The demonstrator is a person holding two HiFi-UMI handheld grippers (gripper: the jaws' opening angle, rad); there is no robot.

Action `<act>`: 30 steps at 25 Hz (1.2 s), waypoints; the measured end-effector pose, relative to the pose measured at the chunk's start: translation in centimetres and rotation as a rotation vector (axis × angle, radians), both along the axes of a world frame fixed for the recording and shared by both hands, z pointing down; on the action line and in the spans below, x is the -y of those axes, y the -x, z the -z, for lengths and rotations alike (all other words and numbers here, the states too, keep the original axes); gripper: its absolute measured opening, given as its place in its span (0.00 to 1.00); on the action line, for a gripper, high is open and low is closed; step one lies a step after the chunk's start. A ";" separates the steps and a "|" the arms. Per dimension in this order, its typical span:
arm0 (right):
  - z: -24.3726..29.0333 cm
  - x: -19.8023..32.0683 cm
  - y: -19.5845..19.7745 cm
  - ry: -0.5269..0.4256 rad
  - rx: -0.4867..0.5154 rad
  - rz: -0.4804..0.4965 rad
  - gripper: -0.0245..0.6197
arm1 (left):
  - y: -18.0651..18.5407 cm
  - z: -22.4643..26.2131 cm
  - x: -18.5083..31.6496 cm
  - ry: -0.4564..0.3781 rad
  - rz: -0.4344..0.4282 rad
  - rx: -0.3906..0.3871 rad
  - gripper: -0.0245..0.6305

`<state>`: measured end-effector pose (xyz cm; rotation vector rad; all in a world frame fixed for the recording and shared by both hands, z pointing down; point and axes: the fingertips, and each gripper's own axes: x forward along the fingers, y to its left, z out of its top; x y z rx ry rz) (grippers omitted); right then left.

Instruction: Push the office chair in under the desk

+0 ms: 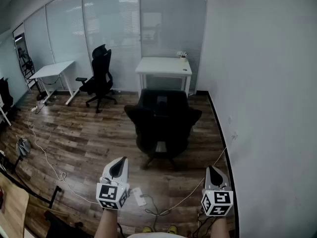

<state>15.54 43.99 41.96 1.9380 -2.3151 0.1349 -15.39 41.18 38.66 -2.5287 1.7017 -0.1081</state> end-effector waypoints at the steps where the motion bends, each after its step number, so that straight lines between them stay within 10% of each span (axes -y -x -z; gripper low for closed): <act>1: 0.0 0.0 0.0 0.000 -0.003 0.003 0.04 | -0.1 -0.1 -0.1 0.001 0.003 0.002 0.04; 30: -0.4 -0.5 0.7 -0.014 -0.017 0.048 0.09 | -0.6 -0.6 -0.5 0.008 0.001 0.037 0.09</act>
